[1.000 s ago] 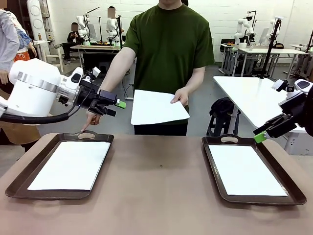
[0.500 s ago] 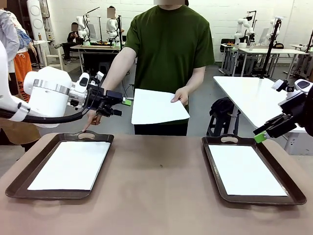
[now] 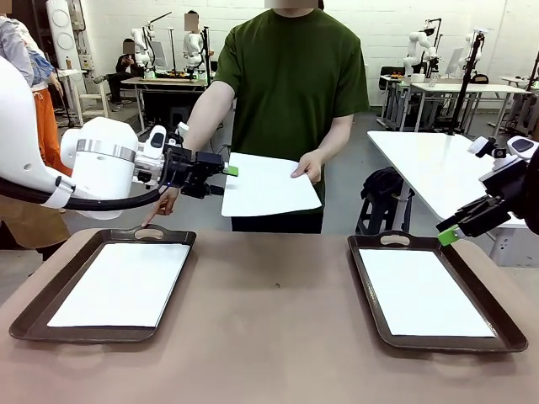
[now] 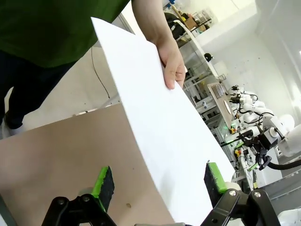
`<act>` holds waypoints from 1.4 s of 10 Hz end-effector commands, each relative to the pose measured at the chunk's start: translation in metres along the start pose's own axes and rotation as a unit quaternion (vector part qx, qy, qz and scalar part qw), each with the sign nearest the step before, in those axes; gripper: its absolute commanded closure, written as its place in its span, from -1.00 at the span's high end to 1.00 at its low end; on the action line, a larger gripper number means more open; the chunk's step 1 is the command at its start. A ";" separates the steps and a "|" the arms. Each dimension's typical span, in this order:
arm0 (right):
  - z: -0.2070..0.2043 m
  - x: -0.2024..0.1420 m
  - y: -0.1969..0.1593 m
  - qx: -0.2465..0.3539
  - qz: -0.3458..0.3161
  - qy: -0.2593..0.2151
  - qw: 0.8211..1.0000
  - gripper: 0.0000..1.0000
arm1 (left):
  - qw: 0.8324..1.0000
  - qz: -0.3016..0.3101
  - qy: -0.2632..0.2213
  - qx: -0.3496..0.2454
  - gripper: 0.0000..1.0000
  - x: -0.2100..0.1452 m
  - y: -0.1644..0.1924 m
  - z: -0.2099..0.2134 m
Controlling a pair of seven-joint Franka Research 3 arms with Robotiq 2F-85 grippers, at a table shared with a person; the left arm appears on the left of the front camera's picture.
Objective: Sort the A4 documents.
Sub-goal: Receive the A4 Paper.
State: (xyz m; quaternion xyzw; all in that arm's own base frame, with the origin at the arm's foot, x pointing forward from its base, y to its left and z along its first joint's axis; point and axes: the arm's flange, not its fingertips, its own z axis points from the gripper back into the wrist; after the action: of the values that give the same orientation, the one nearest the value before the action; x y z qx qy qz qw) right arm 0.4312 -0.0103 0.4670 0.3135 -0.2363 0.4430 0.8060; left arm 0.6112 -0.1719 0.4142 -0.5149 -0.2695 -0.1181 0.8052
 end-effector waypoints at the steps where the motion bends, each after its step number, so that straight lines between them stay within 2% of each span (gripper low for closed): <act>1: -0.001 -0.001 0.000 0.000 0.005 0.002 1.000 1.00 | 1.000 0.016 -0.002 -0.018 1.00 0.007 0.001 -0.016; 4: -0.001 -0.001 0.000 0.000 0.005 0.002 1.000 1.00 | 0.998 0.057 -0.006 -0.040 1.00 0.006 0.008 -0.023; 5: -0.001 -0.001 0.000 0.000 0.005 0.002 1.000 1.00 | 0.994 0.096 -0.005 -0.044 0.94 0.003 0.010 -0.022; 7: -0.001 -0.001 0.000 0.000 0.005 0.002 1.000 1.00 | 0.992 0.120 0.000 -0.041 0.55 -0.003 0.011 -0.018; 14: -0.001 -0.001 0.000 0.000 0.005 0.002 1.000 1.00 | 0.994 0.097 -0.029 -0.049 -0.83 -0.008 0.021 -0.014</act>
State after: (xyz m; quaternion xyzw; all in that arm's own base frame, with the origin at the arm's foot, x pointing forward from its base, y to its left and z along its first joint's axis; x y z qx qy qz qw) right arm 0.4312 -0.0103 0.4670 0.3135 -0.2363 0.4430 0.8060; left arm 0.6228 -0.1754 0.3954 -0.5730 -0.2193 -0.0326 0.7890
